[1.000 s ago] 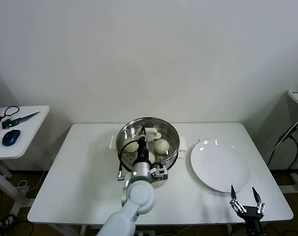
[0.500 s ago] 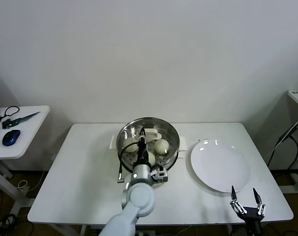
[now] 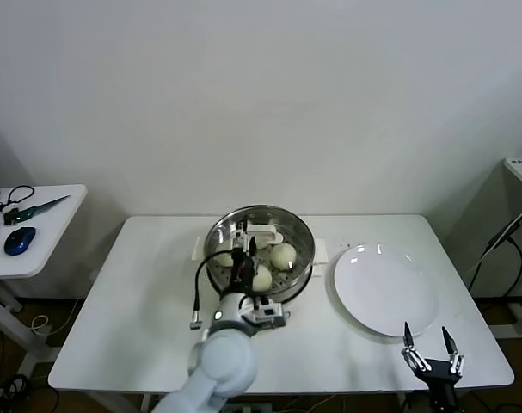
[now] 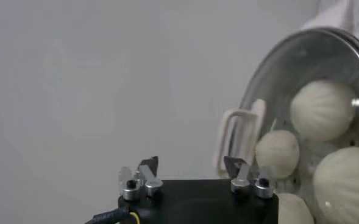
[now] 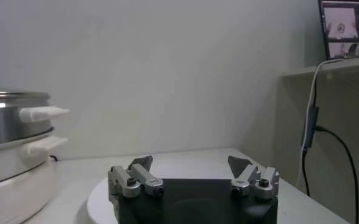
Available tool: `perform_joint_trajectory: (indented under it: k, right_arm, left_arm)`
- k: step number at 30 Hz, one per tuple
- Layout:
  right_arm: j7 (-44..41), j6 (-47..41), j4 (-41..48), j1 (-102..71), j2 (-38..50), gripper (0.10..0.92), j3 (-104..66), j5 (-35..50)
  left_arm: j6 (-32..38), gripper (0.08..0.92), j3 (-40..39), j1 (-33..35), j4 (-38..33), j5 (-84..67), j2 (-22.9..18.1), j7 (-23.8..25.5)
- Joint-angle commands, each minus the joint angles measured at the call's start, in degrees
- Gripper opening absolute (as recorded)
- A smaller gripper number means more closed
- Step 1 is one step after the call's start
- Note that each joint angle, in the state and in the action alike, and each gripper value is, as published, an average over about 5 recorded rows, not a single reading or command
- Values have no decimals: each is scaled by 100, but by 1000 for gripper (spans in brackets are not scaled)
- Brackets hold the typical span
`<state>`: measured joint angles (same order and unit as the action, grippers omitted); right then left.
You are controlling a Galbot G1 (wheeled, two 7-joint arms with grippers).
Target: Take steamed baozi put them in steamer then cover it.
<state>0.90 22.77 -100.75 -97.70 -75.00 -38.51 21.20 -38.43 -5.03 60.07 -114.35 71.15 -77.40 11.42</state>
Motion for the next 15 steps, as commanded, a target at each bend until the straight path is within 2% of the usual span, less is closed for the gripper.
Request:
perform_joint_trajectory:
  k: [1, 5, 9, 12, 15]
  right_arm:
    - [0, -129, -84, 84, -55, 823, 45, -76]
    - [-99, -51, -81, 124, -91, 823, 67, -403]
    - [-120, -37, -113, 152, -105, 823, 90, -626]
    - [-122, -35, -133, 156, -91, 823, 86, -691]
    - [-124, -36, -119, 155, -67, 823, 84, -689]
  left_arm:
    - [-138, 746, -136, -47, -482, -251, 138, 176]
    - [93, 813, 128, 213, -1089, -1969, 547, -356]
    - [950, 822, 935, 744, -1304, -3717, 733, -885]
    - [1773, 823, 1815, 1277, -1318, -5013, 714, -1279]
    - [2649, 823, 2897, 1707, -1325, -6169, 510, -1468]
